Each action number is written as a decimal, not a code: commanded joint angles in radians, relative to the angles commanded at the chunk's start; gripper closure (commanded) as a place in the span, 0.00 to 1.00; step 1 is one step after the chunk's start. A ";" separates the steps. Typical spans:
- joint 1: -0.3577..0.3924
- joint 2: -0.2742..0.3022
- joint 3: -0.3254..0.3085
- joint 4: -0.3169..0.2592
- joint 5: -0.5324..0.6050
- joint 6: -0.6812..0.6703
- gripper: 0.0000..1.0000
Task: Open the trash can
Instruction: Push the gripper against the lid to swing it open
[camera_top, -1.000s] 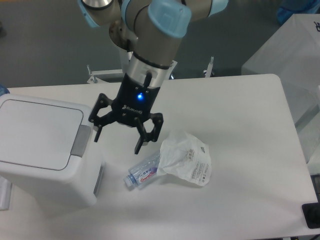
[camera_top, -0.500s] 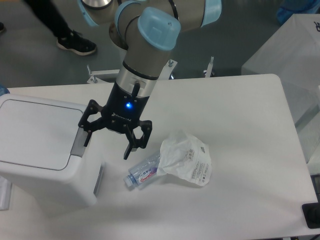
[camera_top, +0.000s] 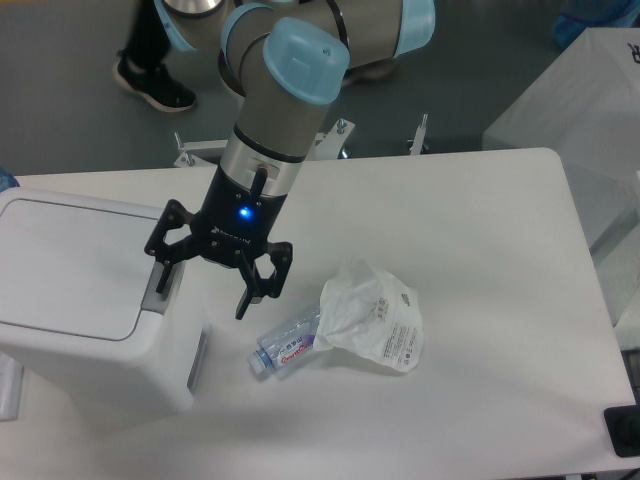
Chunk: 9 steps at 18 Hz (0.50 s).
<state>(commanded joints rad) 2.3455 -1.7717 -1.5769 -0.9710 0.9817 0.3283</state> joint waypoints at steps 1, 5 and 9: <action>0.000 0.000 -0.008 0.003 0.000 0.000 0.00; 0.000 0.000 -0.015 0.003 0.000 0.005 0.00; 0.000 0.000 -0.017 0.002 0.023 0.003 0.00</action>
<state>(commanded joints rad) 2.3455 -1.7718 -1.5938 -0.9695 1.0048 0.3313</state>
